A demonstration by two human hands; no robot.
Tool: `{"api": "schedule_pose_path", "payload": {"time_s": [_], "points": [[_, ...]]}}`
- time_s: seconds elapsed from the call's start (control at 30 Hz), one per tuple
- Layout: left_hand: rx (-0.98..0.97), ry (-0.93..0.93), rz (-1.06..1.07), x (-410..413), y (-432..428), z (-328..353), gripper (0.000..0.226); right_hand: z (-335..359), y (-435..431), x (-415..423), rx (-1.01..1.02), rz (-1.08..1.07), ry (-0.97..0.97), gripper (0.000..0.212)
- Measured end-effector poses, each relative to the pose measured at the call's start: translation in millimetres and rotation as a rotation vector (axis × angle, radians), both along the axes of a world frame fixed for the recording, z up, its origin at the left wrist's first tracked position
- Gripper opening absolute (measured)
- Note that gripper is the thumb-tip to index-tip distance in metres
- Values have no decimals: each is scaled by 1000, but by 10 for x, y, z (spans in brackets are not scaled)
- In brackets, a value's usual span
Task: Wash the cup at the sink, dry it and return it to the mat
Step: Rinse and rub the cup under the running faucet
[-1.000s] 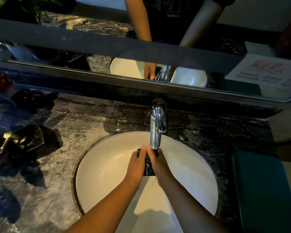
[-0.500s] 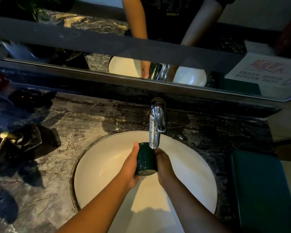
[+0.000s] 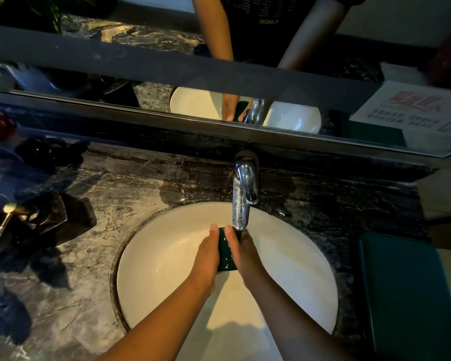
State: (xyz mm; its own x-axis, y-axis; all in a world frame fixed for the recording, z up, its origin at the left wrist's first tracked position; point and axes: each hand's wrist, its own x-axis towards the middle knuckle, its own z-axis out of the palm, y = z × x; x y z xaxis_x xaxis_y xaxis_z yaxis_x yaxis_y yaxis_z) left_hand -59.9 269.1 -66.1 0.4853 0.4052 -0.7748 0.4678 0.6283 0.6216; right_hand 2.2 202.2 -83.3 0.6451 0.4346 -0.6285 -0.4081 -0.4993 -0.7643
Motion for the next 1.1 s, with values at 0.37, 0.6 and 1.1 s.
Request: {"api": "schedule_pose_path", "payload": {"time_s": [0.37, 0.6, 1.1], "points": [[-62, -75, -11, 21, 39, -41, 63, -64, -67, 62, 55, -164, 169, 34], [-233, -36, 91, -58, 72, -104, 63, -138, -108, 119, 58, -271, 319, 39], [228, -19, -103, 67, -30, 88, 68, -103, -2, 86, 35, -126, 116, 20]]}}
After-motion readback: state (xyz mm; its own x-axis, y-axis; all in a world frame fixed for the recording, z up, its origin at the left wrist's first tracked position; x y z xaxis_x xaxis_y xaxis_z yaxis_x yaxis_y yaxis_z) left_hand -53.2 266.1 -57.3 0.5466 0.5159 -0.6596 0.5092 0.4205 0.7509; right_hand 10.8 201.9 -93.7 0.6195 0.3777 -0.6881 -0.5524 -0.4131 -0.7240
